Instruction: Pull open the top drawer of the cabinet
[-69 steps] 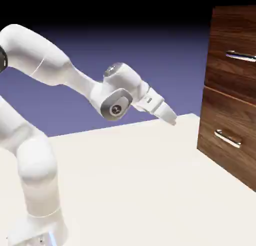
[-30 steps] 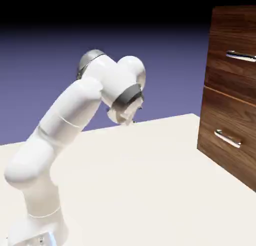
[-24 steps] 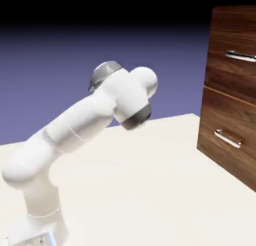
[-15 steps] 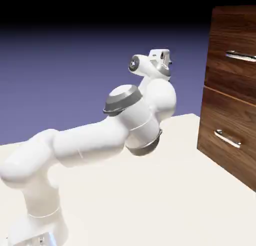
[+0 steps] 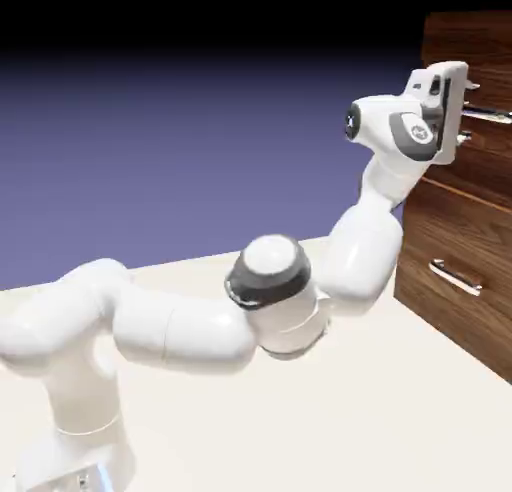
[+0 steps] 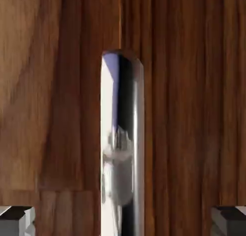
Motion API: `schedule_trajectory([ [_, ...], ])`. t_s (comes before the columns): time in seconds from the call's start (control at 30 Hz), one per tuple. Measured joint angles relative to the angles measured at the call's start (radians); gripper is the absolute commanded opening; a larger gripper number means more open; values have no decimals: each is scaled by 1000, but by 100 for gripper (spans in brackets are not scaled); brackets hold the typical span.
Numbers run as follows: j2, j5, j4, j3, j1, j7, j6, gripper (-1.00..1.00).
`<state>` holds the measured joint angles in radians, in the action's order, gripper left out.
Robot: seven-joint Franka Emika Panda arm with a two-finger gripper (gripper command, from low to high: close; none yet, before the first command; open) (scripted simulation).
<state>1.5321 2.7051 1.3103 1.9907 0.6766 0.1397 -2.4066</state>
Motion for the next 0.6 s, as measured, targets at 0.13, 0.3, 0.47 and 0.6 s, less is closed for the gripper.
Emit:
schedule_trajectory([
  [0.13, -7, -2, -76, -1, -43, -18, -32, -100],
  [0.3, 8, 2, 69, 1, 38, 15, 30, -100],
  [0.47, 25, 4, 250, 8, 138, 54, 108, -100],
  [0.6, 39, 0, 395, 17, 218, 81, 171, -100],
])
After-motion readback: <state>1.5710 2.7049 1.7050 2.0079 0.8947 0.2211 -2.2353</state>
